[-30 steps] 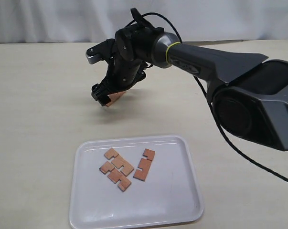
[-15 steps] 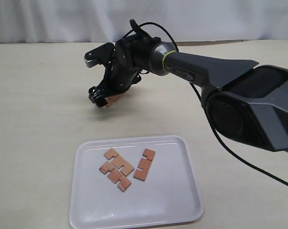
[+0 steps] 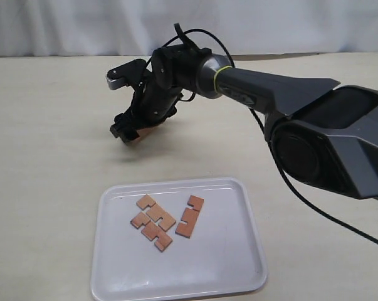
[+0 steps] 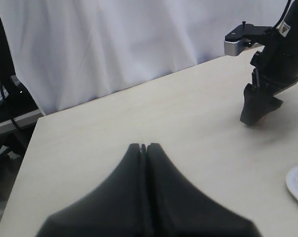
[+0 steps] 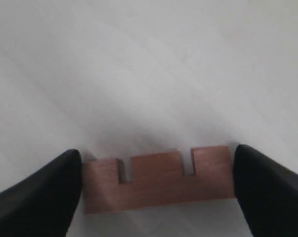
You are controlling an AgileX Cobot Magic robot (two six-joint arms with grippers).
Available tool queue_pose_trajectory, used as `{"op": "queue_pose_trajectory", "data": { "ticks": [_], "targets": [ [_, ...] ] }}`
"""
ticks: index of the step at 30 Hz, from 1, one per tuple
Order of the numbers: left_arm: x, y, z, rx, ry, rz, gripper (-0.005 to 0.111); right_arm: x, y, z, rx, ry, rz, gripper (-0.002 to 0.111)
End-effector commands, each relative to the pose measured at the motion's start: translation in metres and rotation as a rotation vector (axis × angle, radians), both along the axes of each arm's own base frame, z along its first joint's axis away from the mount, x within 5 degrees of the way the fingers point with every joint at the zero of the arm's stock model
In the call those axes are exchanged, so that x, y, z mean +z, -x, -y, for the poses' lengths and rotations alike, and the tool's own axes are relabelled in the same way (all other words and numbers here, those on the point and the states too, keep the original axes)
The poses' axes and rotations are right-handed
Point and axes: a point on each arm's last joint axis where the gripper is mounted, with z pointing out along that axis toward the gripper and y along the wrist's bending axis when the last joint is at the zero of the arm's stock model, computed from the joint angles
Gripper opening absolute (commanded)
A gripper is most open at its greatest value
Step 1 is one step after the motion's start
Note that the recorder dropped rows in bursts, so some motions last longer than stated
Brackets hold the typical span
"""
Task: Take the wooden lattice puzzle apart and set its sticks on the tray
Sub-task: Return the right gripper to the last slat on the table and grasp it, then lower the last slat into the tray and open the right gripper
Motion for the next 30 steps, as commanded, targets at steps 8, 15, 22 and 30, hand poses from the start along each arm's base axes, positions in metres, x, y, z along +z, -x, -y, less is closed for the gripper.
{"op": "queue_pose_trajectory", "data": {
  "ticks": [8, 15, 22, 30],
  "targets": [
    [0.000, 0.000, -0.001, 0.011, -0.002, 0.009, 0.000, 0.102, 0.065, -0.019, 0.282, -0.039, -0.166, 0.005],
    [0.000, 0.000, -0.001, 0.011, -0.002, 0.009, 0.000, 0.106, 0.169, 0.026, 0.261, 0.142, -0.232, 0.005],
    [0.000, 0.000, -0.001, 0.011, -0.002, 0.009, 0.000, 0.041, 0.220, 0.055, 0.250, 0.225, -0.208, 0.006],
    [0.000, 0.000, -0.001, 0.011, -0.002, 0.009, 0.000, 0.038, 0.215, 0.056, 0.223, 0.240, -0.151, 0.097]
  ]
}}
